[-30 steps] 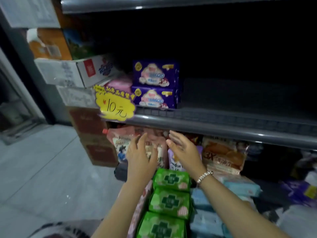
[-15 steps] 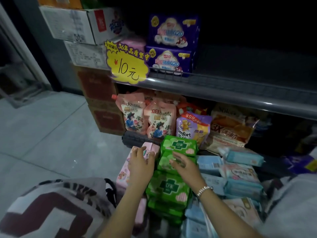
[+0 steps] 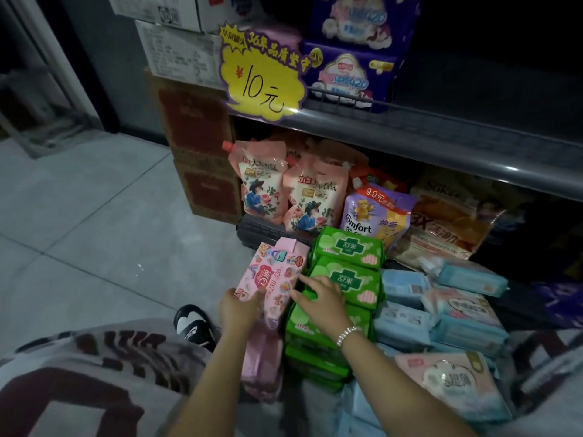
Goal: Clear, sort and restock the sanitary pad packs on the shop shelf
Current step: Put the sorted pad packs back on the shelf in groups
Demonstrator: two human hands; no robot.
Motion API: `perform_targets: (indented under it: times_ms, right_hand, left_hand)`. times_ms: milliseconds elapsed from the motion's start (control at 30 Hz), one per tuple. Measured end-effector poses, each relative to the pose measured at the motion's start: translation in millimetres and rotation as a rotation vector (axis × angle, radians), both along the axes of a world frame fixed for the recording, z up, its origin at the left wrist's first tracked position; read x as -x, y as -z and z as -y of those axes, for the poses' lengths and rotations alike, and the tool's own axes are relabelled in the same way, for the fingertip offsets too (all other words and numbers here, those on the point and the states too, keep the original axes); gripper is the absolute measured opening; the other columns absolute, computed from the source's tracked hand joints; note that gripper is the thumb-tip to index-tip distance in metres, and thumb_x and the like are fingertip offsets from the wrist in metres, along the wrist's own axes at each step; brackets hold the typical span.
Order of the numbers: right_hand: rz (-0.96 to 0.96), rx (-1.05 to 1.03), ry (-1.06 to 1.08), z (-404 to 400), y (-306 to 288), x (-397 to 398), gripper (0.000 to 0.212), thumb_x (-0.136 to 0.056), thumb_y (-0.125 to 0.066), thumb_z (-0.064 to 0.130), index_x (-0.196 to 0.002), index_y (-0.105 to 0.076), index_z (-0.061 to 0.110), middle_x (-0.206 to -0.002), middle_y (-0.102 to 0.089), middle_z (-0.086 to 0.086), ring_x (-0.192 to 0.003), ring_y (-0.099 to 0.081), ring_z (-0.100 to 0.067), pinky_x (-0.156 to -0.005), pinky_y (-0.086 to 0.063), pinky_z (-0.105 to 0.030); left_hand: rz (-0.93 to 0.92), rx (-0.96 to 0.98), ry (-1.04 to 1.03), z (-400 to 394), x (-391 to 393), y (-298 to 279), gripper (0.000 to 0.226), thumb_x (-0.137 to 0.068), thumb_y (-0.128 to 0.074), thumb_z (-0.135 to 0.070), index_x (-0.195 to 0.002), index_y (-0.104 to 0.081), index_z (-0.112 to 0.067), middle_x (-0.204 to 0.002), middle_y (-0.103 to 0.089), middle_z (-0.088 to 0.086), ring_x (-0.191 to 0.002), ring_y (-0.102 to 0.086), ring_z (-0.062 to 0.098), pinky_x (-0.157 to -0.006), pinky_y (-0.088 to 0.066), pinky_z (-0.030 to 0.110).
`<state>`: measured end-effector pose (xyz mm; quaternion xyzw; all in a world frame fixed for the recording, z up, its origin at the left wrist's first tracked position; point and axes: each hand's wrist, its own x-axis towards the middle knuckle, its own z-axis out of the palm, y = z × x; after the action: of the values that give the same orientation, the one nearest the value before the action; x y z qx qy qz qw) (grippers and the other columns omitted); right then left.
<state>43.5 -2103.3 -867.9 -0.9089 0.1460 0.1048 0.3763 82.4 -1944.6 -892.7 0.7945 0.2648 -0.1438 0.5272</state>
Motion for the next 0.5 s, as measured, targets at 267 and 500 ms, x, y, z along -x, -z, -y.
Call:
perform_targets:
  times_ms: [267, 500]
  right_hand:
    - [-0.042, 0.189, 0.013, -12, 2, -7, 0.055, -0.092, -0.048, 0.058, -0.139, -0.049, 0.030, -0.134, -0.040, 0.003, -0.127, -0.028, -0.019, -0.104, -0.024, -0.031]
    - [-0.046, 0.111, 0.084, -15, -11, -8, 0.054, -0.091, -0.048, 0.060, -0.136, -0.052, 0.030, -0.136, -0.044, -0.001, -0.129, -0.032, -0.022, -0.107, -0.027, -0.036]
  left_hand:
    - [-0.263, 0.676, -0.227, -22, -5, 20, 0.059, -0.068, -0.085, -0.019, -0.115, -0.057, 0.005, -0.102, -0.071, 0.022, -0.097, -0.068, 0.036, -0.087, -0.055, 0.048]
    - [-0.130, 0.694, -0.238, -24, -11, 1, 0.046, -0.077, -0.078, -0.011, -0.114, -0.058, 0.008, -0.096, -0.071, 0.021, -0.083, -0.069, 0.032, -0.067, -0.059, 0.039]
